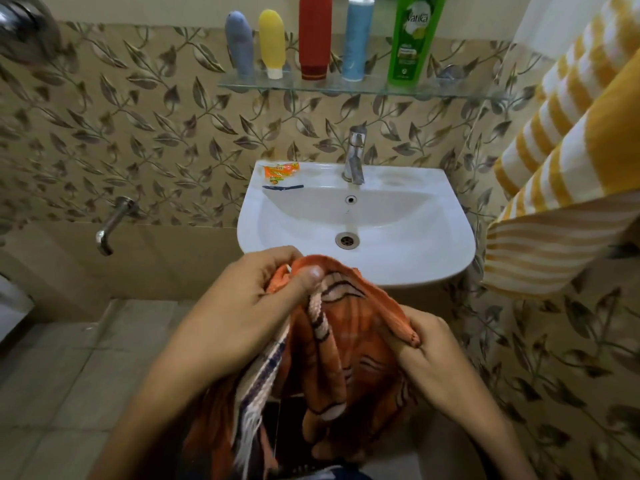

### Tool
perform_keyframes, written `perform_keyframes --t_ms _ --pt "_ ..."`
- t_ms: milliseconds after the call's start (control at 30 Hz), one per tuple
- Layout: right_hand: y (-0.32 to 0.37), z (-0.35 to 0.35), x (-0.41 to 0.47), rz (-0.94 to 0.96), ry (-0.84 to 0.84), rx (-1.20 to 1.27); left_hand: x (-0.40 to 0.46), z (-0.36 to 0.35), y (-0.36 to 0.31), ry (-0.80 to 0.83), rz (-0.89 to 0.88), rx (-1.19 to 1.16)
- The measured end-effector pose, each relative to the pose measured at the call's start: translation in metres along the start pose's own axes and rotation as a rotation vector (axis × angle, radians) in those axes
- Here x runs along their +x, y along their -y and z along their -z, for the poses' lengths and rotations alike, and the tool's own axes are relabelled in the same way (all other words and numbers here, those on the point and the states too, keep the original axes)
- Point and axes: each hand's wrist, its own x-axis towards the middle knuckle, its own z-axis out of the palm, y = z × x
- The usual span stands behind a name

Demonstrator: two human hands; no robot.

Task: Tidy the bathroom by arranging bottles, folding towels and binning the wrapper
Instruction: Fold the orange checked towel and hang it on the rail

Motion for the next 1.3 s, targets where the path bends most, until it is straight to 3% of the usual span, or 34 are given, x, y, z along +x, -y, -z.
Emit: perform_keyframes --t_ms 133,300,433,667,833,967,1100,1200,1300 --pt "0.017 -0.012 -0.002 0.002 0.043 -0.05 0.009 -0.017 0.027 0.093 0.133 0.473" --pt "0.027 -0.021 -0.002 0.031 0.091 0.053 0.008 -0.038 0.028 0.402 -0.032 0.28" --pt "0.026 -0.022 -0.005 0.104 0.095 0.138 0.007 -0.042 0.018 0.461 -0.072 0.3" --pt "0.019 -0.018 -0.002 0.185 -0.059 0.148 0.005 -0.033 0.006 0.378 -0.128 0.217" --pt "0.002 -0.025 -0.002 0.127 0.017 0.315 0.0 -0.017 0.0 0.217 -0.145 0.118" --pt "-0.018 -0.027 -0.009 0.0 0.113 0.356 0.001 0.014 0.009 0.034 -0.058 0.041" --pt "-0.018 -0.026 -0.009 0.001 0.04 0.331 0.005 0.023 0.03 -0.16 0.088 0.338" --pt "-0.004 -0.029 -0.003 0.048 0.077 0.263 0.005 0.011 0.04 -0.033 0.037 0.573" --pt "0.014 -0.033 0.005 0.135 0.145 0.205 0.005 -0.014 0.038 0.22 0.01 0.544"
